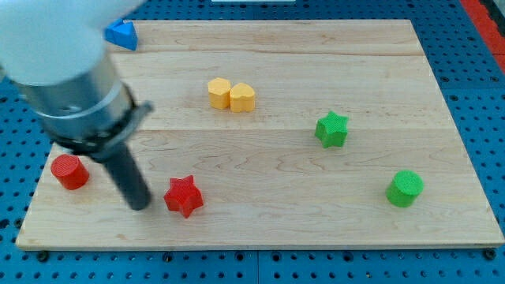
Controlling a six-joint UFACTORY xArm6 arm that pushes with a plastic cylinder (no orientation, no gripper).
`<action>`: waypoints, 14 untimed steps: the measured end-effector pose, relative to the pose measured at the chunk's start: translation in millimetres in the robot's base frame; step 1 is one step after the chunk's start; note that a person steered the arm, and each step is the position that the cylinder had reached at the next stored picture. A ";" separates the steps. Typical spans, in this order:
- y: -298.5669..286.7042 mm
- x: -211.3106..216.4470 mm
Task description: Move the red circle towards the red star
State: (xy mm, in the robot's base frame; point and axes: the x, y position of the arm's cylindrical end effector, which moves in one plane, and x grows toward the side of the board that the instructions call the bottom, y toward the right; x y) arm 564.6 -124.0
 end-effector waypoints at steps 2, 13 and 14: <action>132.5 3.7; -49.5 -84.0; 18.9 -76.1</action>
State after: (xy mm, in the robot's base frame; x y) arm 488.5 -105.1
